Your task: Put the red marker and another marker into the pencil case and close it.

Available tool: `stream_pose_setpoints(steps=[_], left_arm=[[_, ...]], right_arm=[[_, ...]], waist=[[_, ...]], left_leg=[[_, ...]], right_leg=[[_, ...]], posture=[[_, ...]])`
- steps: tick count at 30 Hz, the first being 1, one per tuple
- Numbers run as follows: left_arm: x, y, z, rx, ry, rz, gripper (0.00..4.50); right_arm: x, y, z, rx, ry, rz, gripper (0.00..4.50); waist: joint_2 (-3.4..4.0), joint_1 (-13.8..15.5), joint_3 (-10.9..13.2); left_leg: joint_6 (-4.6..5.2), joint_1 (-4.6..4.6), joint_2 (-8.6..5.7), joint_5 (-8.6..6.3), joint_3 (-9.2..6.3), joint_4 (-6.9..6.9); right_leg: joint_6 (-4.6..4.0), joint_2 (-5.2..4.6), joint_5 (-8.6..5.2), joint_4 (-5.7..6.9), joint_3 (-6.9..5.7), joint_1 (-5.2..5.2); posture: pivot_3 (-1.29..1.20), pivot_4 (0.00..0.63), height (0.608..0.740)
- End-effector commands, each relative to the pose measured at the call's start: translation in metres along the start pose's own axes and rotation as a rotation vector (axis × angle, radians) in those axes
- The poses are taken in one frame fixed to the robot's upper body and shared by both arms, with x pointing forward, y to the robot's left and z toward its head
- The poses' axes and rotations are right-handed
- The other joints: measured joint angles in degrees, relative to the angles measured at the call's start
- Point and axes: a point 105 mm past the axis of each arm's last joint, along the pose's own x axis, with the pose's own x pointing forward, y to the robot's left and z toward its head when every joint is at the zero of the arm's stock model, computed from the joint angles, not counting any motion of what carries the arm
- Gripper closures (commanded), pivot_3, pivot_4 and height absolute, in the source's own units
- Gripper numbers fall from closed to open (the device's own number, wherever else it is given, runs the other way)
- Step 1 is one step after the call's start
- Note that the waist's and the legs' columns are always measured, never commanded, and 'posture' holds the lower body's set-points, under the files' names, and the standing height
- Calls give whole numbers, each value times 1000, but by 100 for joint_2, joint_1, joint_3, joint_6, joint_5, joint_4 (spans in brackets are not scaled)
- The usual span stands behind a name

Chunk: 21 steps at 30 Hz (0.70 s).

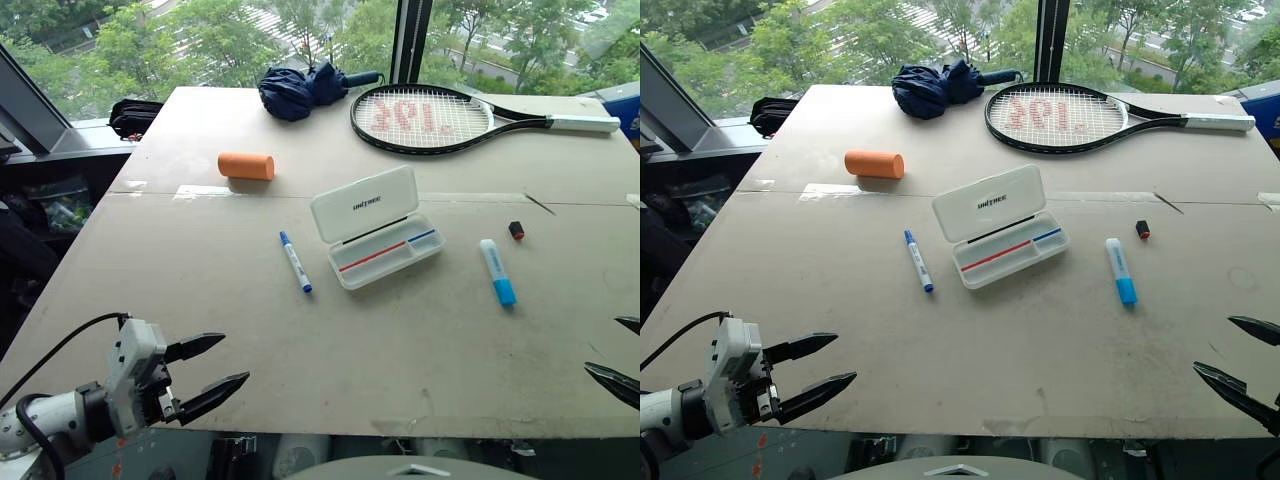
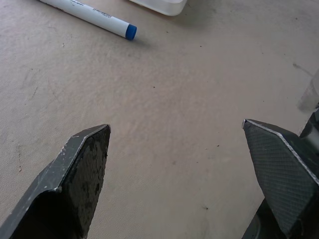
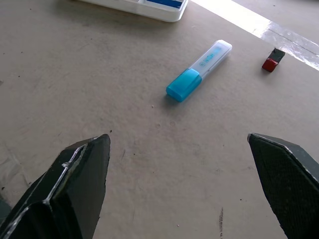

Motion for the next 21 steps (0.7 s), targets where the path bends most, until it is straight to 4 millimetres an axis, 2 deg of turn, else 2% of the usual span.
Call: stream_pose_setpoints(steps=[1, 4, 7, 10, 14, 17, 21], left_arm=[[9, -5, 13, 54, -18, -52, 204], [34, -11, 29, 119, -18, -126, 204], [55, -13, 48, 204, -37, -164, 204], [78, -13, 57, 255, 26, -179, 204], [118, -13, 73, 271, 82, -230, 204], [143, -15, 83, 311, 95, -269, 204], [180, -15, 92, 303, 122, -266, 204]], right_arm=[[13, 4, 16, -37, -65, 5, 30], [38, 12, 35, -39, -139, 47, 30], [47, 20, 53, -54, -180, 87, 30], [54, 31, 67, -77, -207, 142, 30], [65, 44, 86, -93, -252, 224, 30], [70, 49, 90, -99, -260, 261, 30], [69, 49, 82, -96, -259, 258, 30]], waist=[[0, 0, 0], [6, 7, 0], [12, 19, -3], [9, 14, -3], [3, 8, 0], [0, 1, 0], [-7, 11, 4]], left_leg=[[0, 0, 0, 0, 0, 0], [0, 5, 3, 0, -1, 6], [-1, 4, 1, 2, 8, 11], [0, -1, -7, 1, 5, 9], [1, -2, -15, 0, -8, 9], [1, 0, -24, 1, -6, 9], [1, -5, -32, 1, -14, 11]], right_leg=[[0, 0, 0, 0, 1, 0], [-1, 3, 1, 9, 1, 1], [-1, 0, 2, 17, 6, 2], [3, 1, 3, 13, 5, 0], [26, 7, 16, 20, -2, 1], [28, 11, 17, 22, 2, 3], [29, 17, 17, 24, -4, 0]], posture=[[0, 150, 730], [0, 150, 730], [0, 150, 730], [0, 150, 730], [0, 150, 730], [0, 150, 730], [0, 150, 730]])
